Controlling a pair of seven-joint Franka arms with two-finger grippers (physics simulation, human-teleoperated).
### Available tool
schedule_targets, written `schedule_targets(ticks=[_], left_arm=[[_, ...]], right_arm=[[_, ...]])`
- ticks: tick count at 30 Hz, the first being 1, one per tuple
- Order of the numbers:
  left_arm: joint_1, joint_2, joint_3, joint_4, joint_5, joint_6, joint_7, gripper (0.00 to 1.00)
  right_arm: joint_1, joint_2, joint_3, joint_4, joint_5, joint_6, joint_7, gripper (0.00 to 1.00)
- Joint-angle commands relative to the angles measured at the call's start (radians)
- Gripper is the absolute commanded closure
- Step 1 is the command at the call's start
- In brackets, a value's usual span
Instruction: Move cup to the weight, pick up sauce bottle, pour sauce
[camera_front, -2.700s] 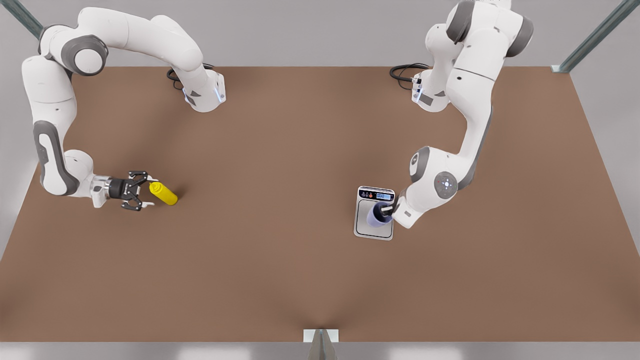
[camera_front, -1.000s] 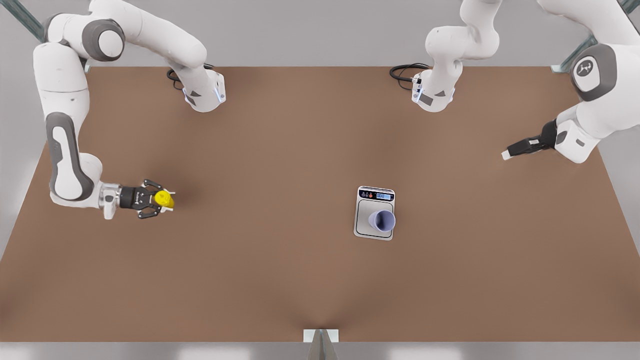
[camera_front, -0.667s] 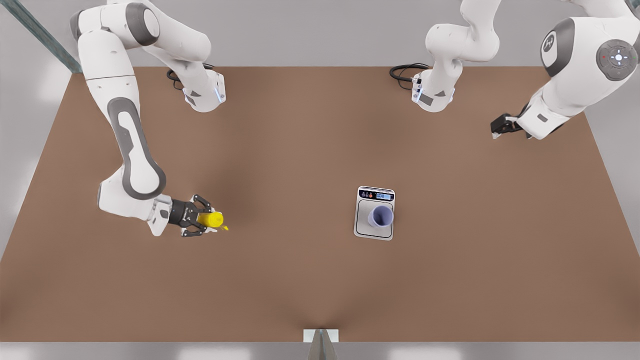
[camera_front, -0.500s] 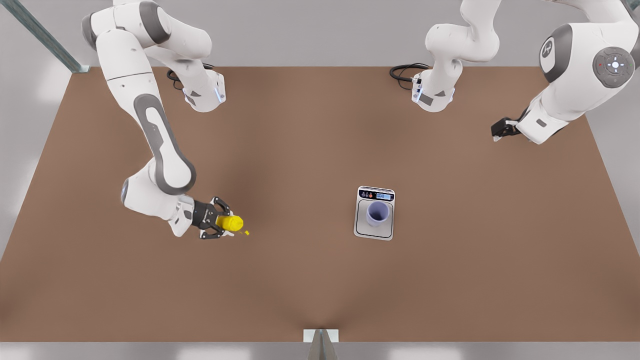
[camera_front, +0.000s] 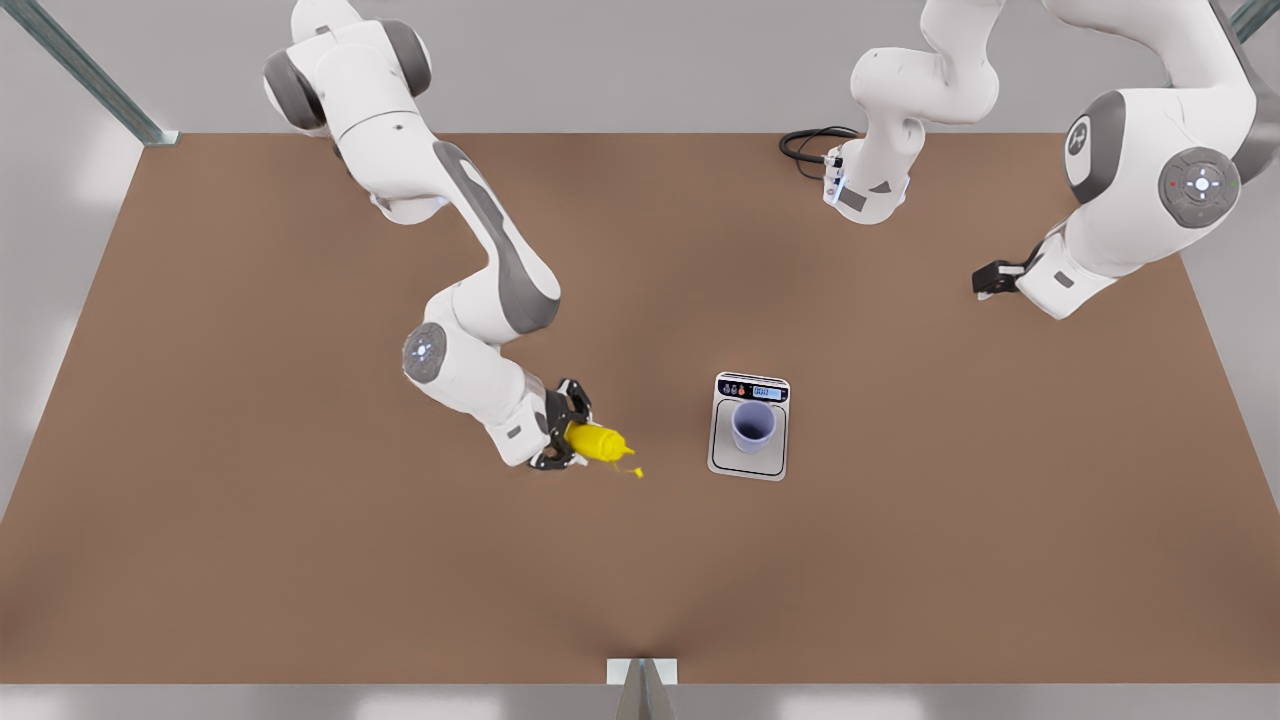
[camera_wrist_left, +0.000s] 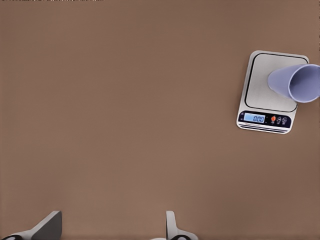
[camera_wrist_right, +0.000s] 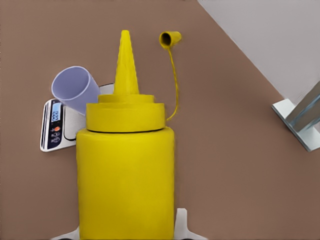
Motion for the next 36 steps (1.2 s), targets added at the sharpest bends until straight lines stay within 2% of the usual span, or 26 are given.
schedule_targets(ticks=[1, 10, 12, 17, 20, 26, 31, 32, 33, 34, 35, 36], left_arm=[[0.001, 0.001, 0.0, 0.0, 0.0, 0.0, 0.0, 0.0], [0.001, 0.002, 0.0, 0.0, 0.0, 0.0, 0.0, 0.0], [0.001, 0.002, 0.0, 0.0, 0.0, -0.002, -0.002, 0.0], [0.001, 0.01, 0.0, -0.002, 0.0, -0.002, -0.002, 0.0], [0.001, 0.01, 0.0, -0.002, 0.0, -0.003, -0.002, 0.0], [0.001, 0.017, 0.0, -0.002, -0.001, -0.008, -0.002, 0.0], [0.001, 0.017, 0.001, -0.002, -0.001, -0.011, -0.002, 0.0], [0.003, 0.017, 0.0, -0.002, -0.001, -0.011, -0.002, 0.0], [0.003, 0.017, 0.0, -0.002, -0.001, -0.011, -0.002, 0.0], [0.001, 0.017, 0.0, -0.002, -0.001, -0.011, -0.002, 0.0], [0.001, 0.017, 0.0, -0.002, -0.001, -0.011, -0.002, 0.0], [0.001, 0.017, 0.0, -0.002, -0.001, -0.011, -0.002, 0.0]], right_arm=[[0.015, -0.001, -0.001, 0.002, -0.012, 0.001, 0.021, 0.58], [0.192, 0.002, -0.037, 0.095, -0.051, -0.042, 0.169, 0.59], [0.201, 0.078, -0.038, 0.198, -0.066, -0.042, 0.234, 0.59], [0.273, 0.146, -0.084, 0.266, -0.152, -0.079, 0.334, 0.59], [0.335, 0.178, -0.17, 0.266, -0.158, -0.135, 0.386, 0.59], [0.342, 0.204, -0.176, 0.269, -0.204, -0.18, 0.418, 0.59], [0.296, 0.195, -0.173, 0.304, -0.155, -0.247, 0.407, 0.59], [0.256, 0.193, -0.167, 0.304, -0.132, -0.264, 0.386, 0.59], [0.178, 0.178, -0.115, 0.302, -0.086, -0.287, 0.335, 0.59], [0.073, 0.158, -0.028, 0.298, -0.081, -0.306, 0.297, 0.59], [-0.093, 0.143, 0.127, 0.295, -0.086, -0.324, 0.208, 0.59], [-0.199, 0.141, 0.202, 0.282, -0.084, -0.352, 0.136, 0.59]])
